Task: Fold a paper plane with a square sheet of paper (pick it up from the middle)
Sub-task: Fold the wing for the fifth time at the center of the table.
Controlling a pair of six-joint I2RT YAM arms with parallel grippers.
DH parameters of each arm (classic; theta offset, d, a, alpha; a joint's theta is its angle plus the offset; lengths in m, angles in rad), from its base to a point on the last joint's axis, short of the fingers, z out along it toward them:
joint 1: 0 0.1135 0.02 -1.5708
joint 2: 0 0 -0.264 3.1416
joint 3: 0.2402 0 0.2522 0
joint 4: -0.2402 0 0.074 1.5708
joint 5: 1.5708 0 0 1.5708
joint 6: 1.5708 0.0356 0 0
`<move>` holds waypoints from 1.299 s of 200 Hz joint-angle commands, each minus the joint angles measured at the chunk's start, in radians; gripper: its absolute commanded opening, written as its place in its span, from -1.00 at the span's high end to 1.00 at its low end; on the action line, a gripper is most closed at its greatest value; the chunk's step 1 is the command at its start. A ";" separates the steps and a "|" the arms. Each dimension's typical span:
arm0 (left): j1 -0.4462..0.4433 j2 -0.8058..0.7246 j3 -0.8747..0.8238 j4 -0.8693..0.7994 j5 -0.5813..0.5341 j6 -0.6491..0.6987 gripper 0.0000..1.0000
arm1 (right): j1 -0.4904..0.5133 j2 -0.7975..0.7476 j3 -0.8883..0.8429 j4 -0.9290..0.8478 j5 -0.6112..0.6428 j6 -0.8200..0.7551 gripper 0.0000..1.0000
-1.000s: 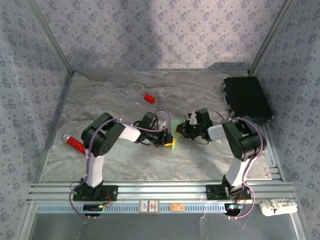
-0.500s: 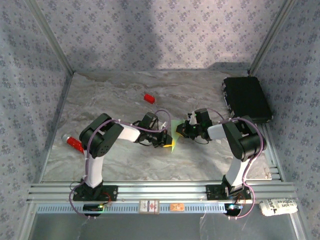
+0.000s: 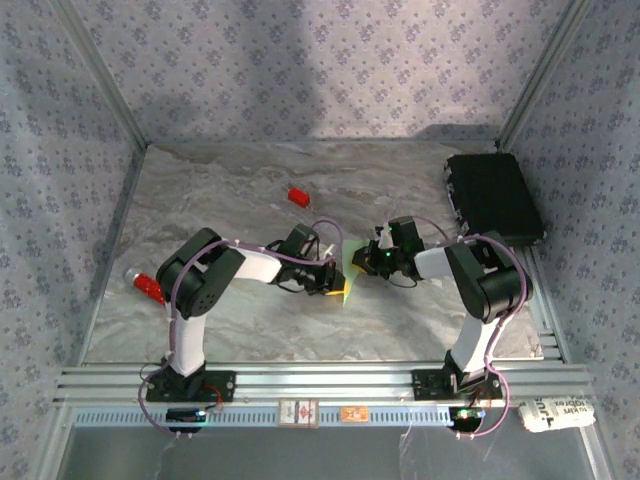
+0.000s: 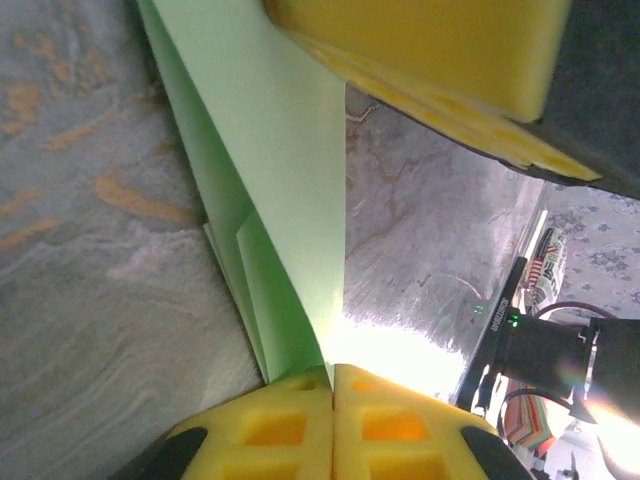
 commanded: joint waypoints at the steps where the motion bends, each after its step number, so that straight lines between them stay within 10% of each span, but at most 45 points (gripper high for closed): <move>1: -0.027 -0.004 -0.040 -0.226 0.008 0.031 0.81 | 0.004 0.047 -0.014 -0.117 0.113 -0.025 0.85; 260: -0.078 -0.045 0.010 -0.406 -0.097 0.118 1.00 | 0.005 0.044 -0.010 -0.149 0.132 -0.033 0.85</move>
